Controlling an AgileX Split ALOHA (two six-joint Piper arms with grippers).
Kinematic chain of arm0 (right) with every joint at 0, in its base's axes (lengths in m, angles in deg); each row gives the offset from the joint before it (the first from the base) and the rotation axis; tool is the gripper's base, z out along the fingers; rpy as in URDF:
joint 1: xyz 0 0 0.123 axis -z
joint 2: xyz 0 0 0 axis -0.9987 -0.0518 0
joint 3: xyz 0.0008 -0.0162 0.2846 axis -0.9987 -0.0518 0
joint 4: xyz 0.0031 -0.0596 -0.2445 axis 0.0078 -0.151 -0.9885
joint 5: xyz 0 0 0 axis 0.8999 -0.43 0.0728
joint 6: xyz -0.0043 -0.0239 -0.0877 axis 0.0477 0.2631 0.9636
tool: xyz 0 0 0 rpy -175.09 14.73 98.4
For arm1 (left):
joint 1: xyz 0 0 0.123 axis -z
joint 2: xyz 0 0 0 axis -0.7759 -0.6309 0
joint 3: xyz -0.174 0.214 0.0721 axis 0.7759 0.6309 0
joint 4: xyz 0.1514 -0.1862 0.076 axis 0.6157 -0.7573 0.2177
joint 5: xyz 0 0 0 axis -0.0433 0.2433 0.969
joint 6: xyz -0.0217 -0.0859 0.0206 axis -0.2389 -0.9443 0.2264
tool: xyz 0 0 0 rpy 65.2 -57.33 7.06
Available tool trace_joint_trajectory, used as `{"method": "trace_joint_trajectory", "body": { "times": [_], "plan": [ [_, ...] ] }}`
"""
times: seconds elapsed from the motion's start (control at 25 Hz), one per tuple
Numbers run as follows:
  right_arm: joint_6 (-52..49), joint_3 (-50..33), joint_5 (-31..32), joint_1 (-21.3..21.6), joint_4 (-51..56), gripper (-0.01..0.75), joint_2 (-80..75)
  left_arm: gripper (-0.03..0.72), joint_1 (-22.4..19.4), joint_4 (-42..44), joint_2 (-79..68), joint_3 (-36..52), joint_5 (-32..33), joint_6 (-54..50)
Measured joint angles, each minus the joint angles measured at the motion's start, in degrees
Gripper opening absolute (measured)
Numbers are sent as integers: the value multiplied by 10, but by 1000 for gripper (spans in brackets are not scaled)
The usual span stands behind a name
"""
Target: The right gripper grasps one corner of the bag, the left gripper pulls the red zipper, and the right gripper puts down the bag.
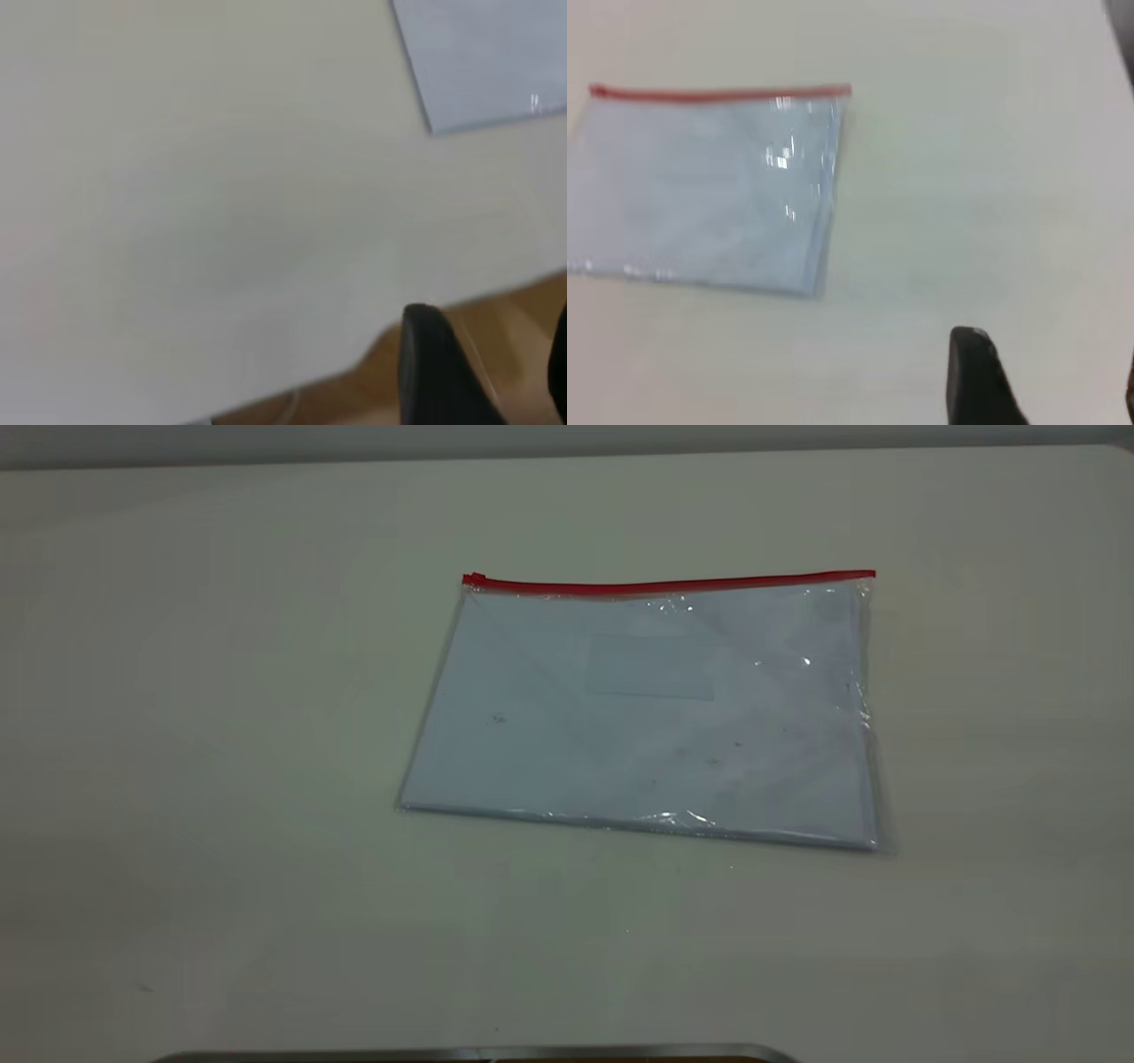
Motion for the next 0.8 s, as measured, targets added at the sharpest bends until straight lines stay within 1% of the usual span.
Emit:
{"method": "trace_joint_trajectory", "body": {
  "times": [0.8],
  "plan": [
    [0, 0, 5, 1, 1, 439, 10, 376, 0, -1, 16, 0, 6, 1]
  ]
}}
